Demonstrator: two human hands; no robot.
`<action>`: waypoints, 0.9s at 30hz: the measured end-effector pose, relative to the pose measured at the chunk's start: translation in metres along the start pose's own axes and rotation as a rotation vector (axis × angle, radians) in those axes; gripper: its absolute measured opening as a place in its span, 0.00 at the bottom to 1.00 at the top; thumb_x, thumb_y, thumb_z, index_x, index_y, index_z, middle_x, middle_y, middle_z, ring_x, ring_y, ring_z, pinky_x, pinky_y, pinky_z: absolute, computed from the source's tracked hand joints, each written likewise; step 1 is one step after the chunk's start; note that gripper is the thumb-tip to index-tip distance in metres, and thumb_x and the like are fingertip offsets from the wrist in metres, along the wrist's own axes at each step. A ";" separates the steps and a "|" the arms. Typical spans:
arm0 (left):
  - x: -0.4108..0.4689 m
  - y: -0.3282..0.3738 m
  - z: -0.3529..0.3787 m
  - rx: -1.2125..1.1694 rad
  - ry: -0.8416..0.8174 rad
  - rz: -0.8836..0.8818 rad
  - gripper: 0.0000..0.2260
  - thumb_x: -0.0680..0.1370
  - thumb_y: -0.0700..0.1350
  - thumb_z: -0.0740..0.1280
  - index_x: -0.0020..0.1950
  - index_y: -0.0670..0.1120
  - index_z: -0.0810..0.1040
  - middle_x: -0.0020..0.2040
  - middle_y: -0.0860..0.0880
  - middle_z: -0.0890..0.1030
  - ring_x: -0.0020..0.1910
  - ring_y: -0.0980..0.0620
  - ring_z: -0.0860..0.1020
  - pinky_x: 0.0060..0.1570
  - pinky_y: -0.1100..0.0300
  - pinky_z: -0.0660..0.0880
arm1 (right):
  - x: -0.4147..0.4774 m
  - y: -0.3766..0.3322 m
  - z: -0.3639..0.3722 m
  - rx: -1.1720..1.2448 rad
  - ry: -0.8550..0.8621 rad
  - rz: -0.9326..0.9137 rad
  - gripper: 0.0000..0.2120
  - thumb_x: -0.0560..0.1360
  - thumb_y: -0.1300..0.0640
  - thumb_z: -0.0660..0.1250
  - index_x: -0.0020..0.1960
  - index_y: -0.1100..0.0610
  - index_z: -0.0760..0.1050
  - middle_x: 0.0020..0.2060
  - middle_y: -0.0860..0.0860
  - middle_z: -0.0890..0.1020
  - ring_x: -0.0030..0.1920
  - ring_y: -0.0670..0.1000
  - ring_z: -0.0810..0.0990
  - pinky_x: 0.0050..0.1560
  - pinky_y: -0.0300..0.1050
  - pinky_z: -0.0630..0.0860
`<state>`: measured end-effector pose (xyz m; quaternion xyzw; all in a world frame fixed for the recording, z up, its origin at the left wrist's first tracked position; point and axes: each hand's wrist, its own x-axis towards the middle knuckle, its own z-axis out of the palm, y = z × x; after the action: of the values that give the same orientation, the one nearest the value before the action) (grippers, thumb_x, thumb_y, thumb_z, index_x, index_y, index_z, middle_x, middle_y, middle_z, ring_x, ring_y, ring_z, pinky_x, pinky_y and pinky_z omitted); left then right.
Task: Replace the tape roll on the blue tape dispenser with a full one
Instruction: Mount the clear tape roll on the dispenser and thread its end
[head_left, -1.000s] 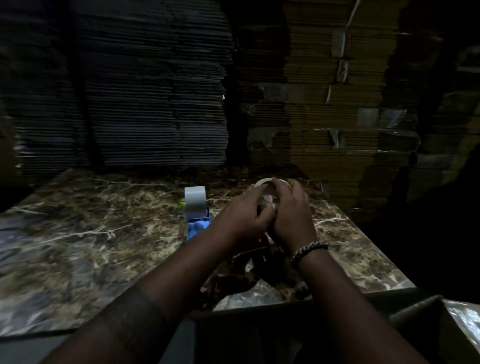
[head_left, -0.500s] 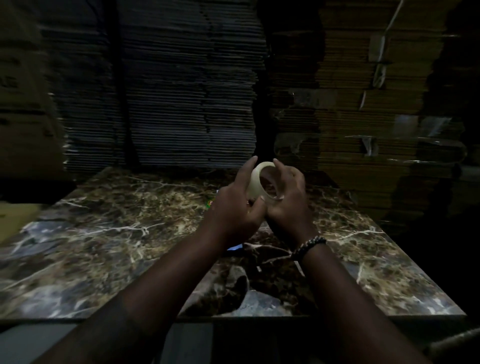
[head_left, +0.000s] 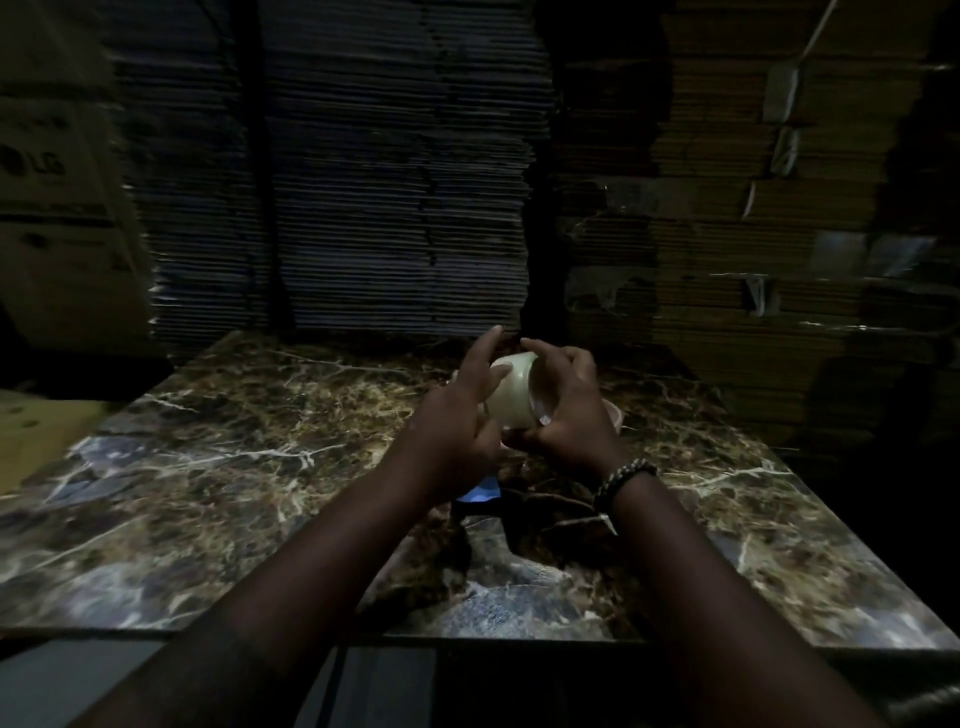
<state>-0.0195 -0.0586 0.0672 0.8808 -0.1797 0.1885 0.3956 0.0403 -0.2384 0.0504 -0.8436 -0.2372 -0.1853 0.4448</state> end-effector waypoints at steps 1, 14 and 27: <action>0.000 -0.003 0.000 -0.004 -0.008 -0.006 0.40 0.74 0.44 0.61 0.84 0.59 0.49 0.75 0.49 0.75 0.71 0.56 0.75 0.61 0.69 0.72 | 0.000 0.004 0.002 0.007 0.012 -0.017 0.51 0.58 0.52 0.86 0.76 0.43 0.67 0.65 0.47 0.65 0.67 0.52 0.72 0.68 0.53 0.78; -0.002 -0.047 0.006 -0.036 0.184 -0.188 0.30 0.78 0.47 0.70 0.79 0.55 0.66 0.74 0.48 0.75 0.69 0.46 0.75 0.64 0.55 0.72 | -0.007 0.018 0.016 0.097 0.120 -0.073 0.49 0.58 0.58 0.88 0.73 0.45 0.70 0.70 0.49 0.71 0.68 0.48 0.74 0.65 0.44 0.76; -0.003 -0.066 0.015 -0.383 0.089 -0.249 0.28 0.82 0.46 0.70 0.80 0.56 0.65 0.72 0.49 0.76 0.66 0.55 0.78 0.66 0.48 0.78 | -0.008 0.028 0.021 0.106 0.055 -0.021 0.49 0.58 0.59 0.86 0.73 0.39 0.68 0.71 0.44 0.72 0.71 0.48 0.74 0.67 0.58 0.79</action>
<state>0.0115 -0.0281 0.0150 0.7957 -0.0846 0.1395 0.5833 0.0519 -0.2361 0.0164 -0.8110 -0.2429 -0.2003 0.4931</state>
